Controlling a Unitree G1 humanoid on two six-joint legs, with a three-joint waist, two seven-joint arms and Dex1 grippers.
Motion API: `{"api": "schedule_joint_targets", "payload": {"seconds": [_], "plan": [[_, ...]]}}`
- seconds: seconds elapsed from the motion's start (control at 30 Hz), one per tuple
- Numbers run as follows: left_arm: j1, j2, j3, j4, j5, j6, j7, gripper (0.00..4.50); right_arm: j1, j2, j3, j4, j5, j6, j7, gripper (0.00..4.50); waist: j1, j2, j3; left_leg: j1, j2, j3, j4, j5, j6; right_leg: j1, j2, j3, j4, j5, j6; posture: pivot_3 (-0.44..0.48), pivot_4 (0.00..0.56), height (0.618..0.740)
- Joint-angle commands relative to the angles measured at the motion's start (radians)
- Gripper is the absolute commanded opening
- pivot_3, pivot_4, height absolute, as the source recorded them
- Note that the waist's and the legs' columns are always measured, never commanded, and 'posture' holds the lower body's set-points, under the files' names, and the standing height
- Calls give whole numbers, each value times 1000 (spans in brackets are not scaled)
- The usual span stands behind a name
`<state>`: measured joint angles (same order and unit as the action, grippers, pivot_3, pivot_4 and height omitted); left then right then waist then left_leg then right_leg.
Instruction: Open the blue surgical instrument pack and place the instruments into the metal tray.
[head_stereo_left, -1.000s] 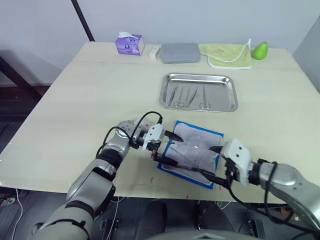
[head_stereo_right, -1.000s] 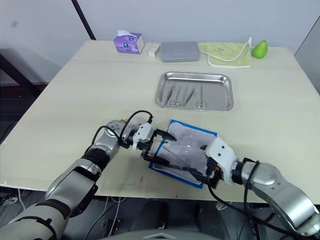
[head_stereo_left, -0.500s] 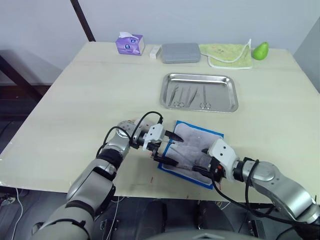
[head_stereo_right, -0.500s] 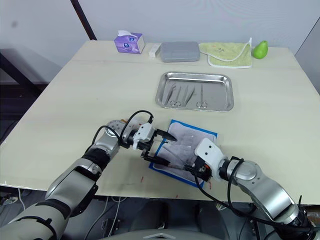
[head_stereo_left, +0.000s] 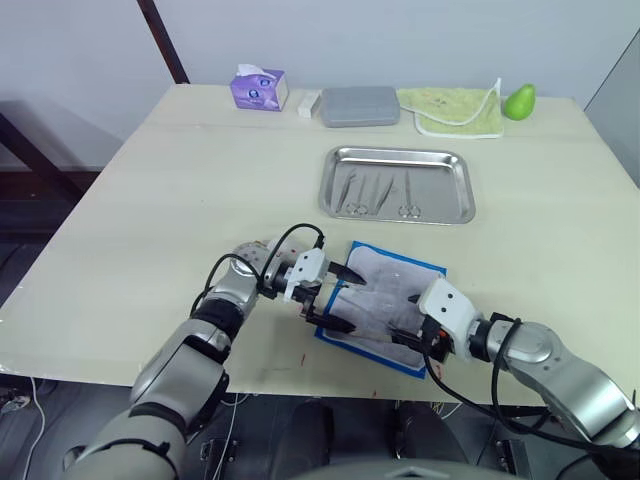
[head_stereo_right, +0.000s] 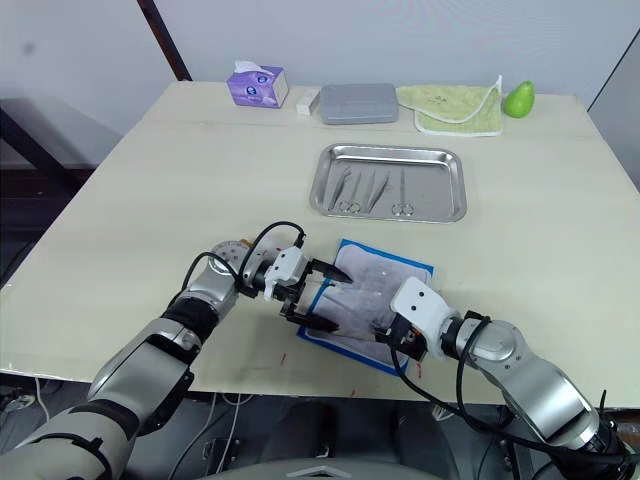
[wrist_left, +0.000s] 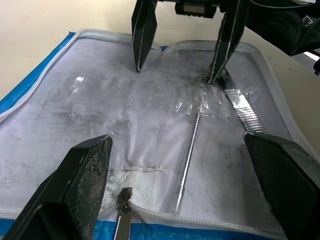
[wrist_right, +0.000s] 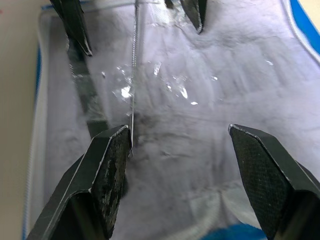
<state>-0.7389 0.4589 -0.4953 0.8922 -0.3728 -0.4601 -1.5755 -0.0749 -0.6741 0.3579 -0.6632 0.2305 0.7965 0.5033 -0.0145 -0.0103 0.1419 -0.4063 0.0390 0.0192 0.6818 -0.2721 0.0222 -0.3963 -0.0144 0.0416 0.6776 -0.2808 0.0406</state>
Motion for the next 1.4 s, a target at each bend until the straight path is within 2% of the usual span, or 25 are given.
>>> {"api": "schedule_joint_targets", "payload": {"seconds": [0.03, 0.37, 0.57, 0.6, 0.63, 1.0, 1.07, 1.1, 1.17, 1.2, 1.3, 1.4], "plan": [[20, 6, -34, 44, 37, 18, -39, 4500, -3, -9, -4, -19, -9, 14, 15, 3363, 1, 0, 0, 0, 0, 0, 0, 0, 0, 0, 0, 0, 0, 0, 0, 0, 150, 736], [22, 7, -37, 36, 34, 21, -39, 4500, 20, 72, 36, 2, -24, 45, -5, 3363, 1, 0, 0, 0, 0, 0, 0, 0, 0, 0, 0, 0, 0, 0, 0, 0, 150, 736], [26, 10, -36, 27, 32, 23, -39, 4500, 52, 55, 40, 10, -62, 53, -23, 3363, 0, -1, -1, 0, 0, 0, 0, 0, 0, 0, 0, 0, 0, 0, 0, 0, 150, 736], [31, 14, -37, 19, 29, 23, -39, 4500, 59, 50, 42, 3, -61, 52, -16, 2820, 1, -1, -1, 0, 0, 0, 0, 0, 0, 0, 0, 0, 0, 0, 0, 0, 150, 736], [36, 17, -38, 12, 26, 23, -39, 4500, 64, 47, 45, -3, -61, 51, -14, 2503, 1, -2, -1, 0, 0, 0, 0, 0, 0, 0, 0, 0, 0, 0, 0, 0, 150, 736], [27, 2, -34, 33, 33, 19, -39, 4500, 112, 49, 72, 42, -101, 9, -20, 2503, 0, -4, -4, 1, 0, 0, 0, 0, 0, 0, 0, 0, 0, 0, 0, 0, 150, 736], [21, -2, -32, 42, 35, 19, -39, 4500, 123, 55, 69, 48, -94, 21, -22, 2044, 1, -5, -5, 1, 0, 0, 0, 0, 0, 1, 0, 0, 0, 0, 0, 0, 150, 736], [19, -4, -31, 46, 36, 18, -39, 4500, 127, 60, 65, 50, -85, 30, -19, 2044, 1, -5, -5, 1, 0, 0, 0, 0, 0, 1, 0, 0, 0, 0, 0, 0, 150, 736], [17, -5, -31, 48, 37, 18, -39, 4500, 135, 64, 60, 55, -80, 36, -20, 1471, 1, -7, -8, 1, 0, 0, 0, 0, 0, 1, 0, 0, 0, 0, 0, 0, 150, 736], [17, -6, -31, 49, 37, 18, -39, 4500, 137, 66, 56, 59, -77, 37, -20, 943, 1, -8, -9, 2, 0, 0, 0, 0, 0, 1, 0, 0, 0, 0, 0, 0, 150, 736], [18, -9, -31, 52, 37, 16, -39, 4500, 146, 63, 46, 90, -81, 13, -15, 23, 1, -9, -9, 4, 0, 0, 0, 0, 0, 4, 0, 0, 0, 0, 0, 0, 150, 736], [19, -15, -30, 53, 39, 15, -39, 4500, 139, 43, 41, 110, -92, -8, 5, 23, 1, -11, -12, 7, 0, 0, -1, 0, 0, 7, 0, 0, -1, 0, 0, 0, 150, 736]]}}
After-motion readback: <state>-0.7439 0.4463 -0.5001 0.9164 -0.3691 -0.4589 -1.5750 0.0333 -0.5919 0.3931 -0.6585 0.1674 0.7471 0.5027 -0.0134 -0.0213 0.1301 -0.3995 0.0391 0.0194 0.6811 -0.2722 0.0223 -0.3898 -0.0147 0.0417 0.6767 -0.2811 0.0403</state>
